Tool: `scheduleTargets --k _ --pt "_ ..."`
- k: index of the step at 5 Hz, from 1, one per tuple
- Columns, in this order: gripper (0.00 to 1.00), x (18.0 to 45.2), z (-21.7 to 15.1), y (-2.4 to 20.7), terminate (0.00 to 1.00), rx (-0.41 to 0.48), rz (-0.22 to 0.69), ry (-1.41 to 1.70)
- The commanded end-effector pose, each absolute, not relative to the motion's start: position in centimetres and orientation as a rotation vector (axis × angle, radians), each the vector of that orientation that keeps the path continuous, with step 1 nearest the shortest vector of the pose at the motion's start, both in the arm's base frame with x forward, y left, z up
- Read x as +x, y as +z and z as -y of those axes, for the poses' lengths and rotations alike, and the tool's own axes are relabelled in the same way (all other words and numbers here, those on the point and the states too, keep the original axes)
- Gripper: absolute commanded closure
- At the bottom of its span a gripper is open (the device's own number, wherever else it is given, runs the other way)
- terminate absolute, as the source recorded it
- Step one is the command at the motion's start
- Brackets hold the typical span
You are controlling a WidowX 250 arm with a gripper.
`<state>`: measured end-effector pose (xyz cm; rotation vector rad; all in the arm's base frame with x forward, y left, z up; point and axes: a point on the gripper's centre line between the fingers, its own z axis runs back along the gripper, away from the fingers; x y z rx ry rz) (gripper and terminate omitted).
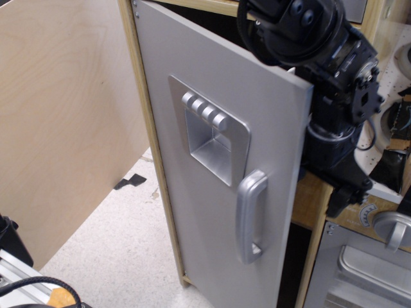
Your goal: Open fridge
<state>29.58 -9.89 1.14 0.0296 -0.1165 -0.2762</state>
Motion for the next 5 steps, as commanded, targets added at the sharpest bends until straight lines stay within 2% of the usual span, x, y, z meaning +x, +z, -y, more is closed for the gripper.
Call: scheduleTargets --k 1,2,3,5 --pt "0.00 25.4 10.3 4.1 0.00 0.022 0.119 -0.150" --pt "0.00 22.9 10.1 4.6 0.00 0.033 0.097 -0.095" --pt "0.00 21.4 8.4 5.0 0.00 0.041 0.082 -0.074" --pt "0.00 20.4 2.2 5.2 0.00 0.048 0.074 -0.074"
